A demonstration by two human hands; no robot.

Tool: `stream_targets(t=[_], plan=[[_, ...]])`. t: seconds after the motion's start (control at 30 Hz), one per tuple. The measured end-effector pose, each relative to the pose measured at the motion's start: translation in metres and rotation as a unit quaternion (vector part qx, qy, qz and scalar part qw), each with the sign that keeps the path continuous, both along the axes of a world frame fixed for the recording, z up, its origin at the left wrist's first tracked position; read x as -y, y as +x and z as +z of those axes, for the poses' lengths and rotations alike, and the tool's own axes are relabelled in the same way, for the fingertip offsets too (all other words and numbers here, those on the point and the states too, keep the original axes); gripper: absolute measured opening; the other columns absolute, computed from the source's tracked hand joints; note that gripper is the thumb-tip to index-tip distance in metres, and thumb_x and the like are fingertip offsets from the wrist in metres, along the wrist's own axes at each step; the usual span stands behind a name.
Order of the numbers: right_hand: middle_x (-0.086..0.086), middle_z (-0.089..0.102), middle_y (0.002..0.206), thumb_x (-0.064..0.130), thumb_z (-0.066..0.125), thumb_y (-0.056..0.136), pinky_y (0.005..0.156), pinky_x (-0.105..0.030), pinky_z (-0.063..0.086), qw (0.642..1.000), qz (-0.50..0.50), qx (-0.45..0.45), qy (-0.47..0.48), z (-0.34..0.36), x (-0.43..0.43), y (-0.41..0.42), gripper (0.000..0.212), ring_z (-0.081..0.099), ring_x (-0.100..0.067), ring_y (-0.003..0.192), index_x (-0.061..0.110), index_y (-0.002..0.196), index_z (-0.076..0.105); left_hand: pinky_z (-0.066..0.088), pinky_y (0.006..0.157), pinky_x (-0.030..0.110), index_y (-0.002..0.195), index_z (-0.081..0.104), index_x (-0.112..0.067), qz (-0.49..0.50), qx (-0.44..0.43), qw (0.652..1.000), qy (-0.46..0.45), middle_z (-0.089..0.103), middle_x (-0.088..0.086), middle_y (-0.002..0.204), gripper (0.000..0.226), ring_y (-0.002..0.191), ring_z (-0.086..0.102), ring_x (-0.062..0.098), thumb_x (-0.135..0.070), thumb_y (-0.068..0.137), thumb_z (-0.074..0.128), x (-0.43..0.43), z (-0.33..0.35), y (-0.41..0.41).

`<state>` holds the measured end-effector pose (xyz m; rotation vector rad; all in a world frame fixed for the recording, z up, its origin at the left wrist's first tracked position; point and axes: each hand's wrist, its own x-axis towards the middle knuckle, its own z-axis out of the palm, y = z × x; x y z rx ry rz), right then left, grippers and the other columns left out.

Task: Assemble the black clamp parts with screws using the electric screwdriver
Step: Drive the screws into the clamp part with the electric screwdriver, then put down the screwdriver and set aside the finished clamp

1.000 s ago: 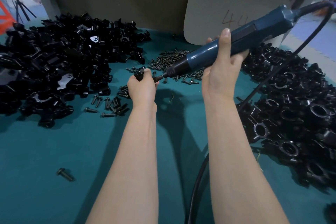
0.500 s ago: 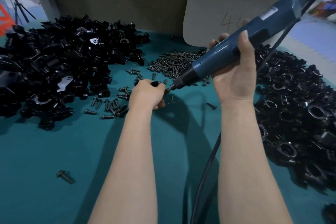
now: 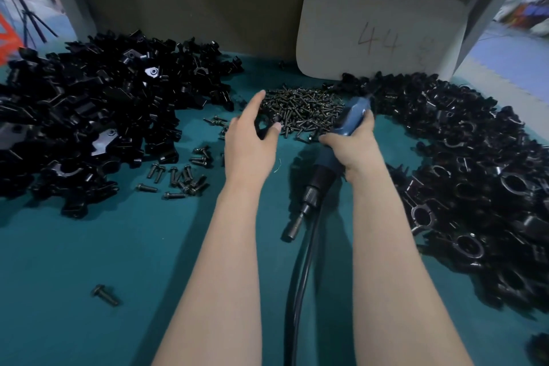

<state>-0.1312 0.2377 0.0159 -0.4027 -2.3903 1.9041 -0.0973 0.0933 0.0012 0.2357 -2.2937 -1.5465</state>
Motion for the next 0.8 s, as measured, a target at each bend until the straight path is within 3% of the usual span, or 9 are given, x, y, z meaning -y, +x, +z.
stream_targets(t=[0.1, 0.2, 0.33, 0.47, 0.5, 0.57, 0.63, 0.7, 0.8], plan=[[-0.012, 0.043, 0.14, 0.024, 0.069, 0.086, 0.086, -0.028, 0.039, 0.991, -0.029, -0.009, 0.129, -0.006, -0.001, -0.001, 0.09, 0.05, -0.026, 0.104, 0.024, 0.152, 0.007, 0.025, 0.07, -0.001, 0.14, 0.042, -0.041, 0.002, -0.016, 1.0, -0.017, 0.053, -0.007, 0.139, 0.052, 0.1, 0.046, 0.003, -0.025, 0.094, 0.06, -0.003, -0.001, 0.0], [-0.017, 0.041, 0.142, 0.037, 0.06, 0.09, 0.1, -0.038, 0.033, 0.971, -0.046, 0.031, 0.232, -0.011, -0.001, 0.0, 0.082, 0.038, -0.037, 0.128, 0.021, 0.151, 0.008, 0.037, 0.076, 0.014, 0.125, 0.048, -0.041, 0.006, -0.018, 1.0, -0.002, 0.062, -0.005, 0.125, 0.038, 0.092, 0.053, 0.006, -0.026, 0.093, 0.063, -0.005, -0.005, -0.001], [-0.023, 0.033, 0.144, 0.04, 0.052, 0.094, 0.106, -0.039, 0.023, 0.947, -0.032, 0.062, 0.312, -0.011, 0.005, 0.003, 0.072, 0.026, -0.038, 0.132, 0.011, 0.149, 0.014, 0.04, 0.082, 0.024, 0.102, 0.045, -0.042, 0.0, -0.013, 1.0, 0.017, 0.065, -0.005, 0.114, 0.028, 0.107, 0.058, 0.015, -0.025, 0.091, 0.065, -0.009, -0.007, -0.001], [-0.016, 0.034, 0.145, 0.039, 0.049, 0.096, 0.106, -0.036, 0.027, 0.955, -0.051, -0.023, 0.293, 0.001, 0.008, 0.009, 0.054, 0.026, -0.033, 0.133, 0.013, 0.141, 0.037, 0.041, 0.08, 0.021, 0.102, 0.054, -0.039, -0.012, -0.033, 0.999, 0.017, 0.062, -0.015, 0.104, 0.023, 0.094, 0.056, 0.009, -0.023, 0.09, 0.065, -0.009, 0.0, -0.002], [-0.009, 0.046, 0.136, 0.04, 0.047, 0.096, 0.102, -0.029, 0.032, 0.961, -0.042, -0.062, 0.267, 0.006, 0.009, 0.01, 0.047, 0.036, -0.027, 0.128, 0.015, 0.136, 0.046, 0.044, 0.083, 0.024, 0.103, 0.058, -0.036, -0.015, -0.042, 0.999, 0.024, 0.064, -0.012, 0.105, 0.02, 0.095, 0.058, 0.014, -0.021, 0.091, 0.064, -0.011, 0.003, -0.002], [0.01, 0.063, 0.094, 0.042, 0.046, 0.097, 0.079, -0.011, 0.043, 0.977, 0.009, -0.104, 0.185, 0.022, 0.012, 0.017, 0.033, 0.056, -0.012, 0.095, 0.019, 0.112, 0.063, 0.048, 0.089, 0.034, 0.103, 0.064, -0.032, -0.023, -0.058, 0.998, 0.03, 0.068, 0.001, 0.107, 0.017, 0.096, 0.061, 0.028, -0.019, 0.093, 0.06, -0.019, 0.012, -0.001], [0.01, 0.064, 0.069, 0.037, 0.05, 0.096, 0.073, -0.024, 0.053, 0.986, 0.048, -0.115, 0.111, 0.035, 0.008, 0.025, 0.026, 0.063, -0.012, 0.071, 0.021, 0.085, 0.067, 0.051, 0.091, 0.039, 0.101, 0.066, -0.029, -0.05, -0.077, 0.995, 0.038, 0.068, 0.003, 0.105, 0.017, 0.095, 0.064, 0.027, -0.016, 0.093, 0.058, -0.035, 0.023, 0.002], [-0.001, 0.07, 0.073, 0.033, 0.053, 0.095, 0.082, -0.043, 0.055, 0.985, 0.023, -0.128, 0.115, 0.042, -0.007, 0.033, 0.024, 0.069, -0.021, 0.075, 0.02, 0.08, 0.068, 0.051, 0.092, 0.037, 0.1, 0.067, -0.024, -0.089, -0.097, 0.991, 0.038, 0.069, -0.003, 0.104, 0.017, 0.098, 0.064, 0.017, -0.011, 0.092, 0.058, -0.057, 0.034, 0.005], [-0.008, 0.071, 0.091, 0.029, 0.053, 0.094, 0.087, -0.048, 0.052, 0.978, -0.089, -0.151, 0.116, 0.043, -0.048, 0.05, 0.022, 0.067, -0.029, 0.09, 0.015, 0.089, 0.068, 0.048, 0.095, 0.032, 0.106, 0.068, -0.016, -0.163, -0.115, 0.98, 0.005, 0.069, -0.003, 0.106, 0.02, 0.103, 0.062, 0.016, -0.009, 0.09, 0.06, -0.102, 0.048, 0.009]])
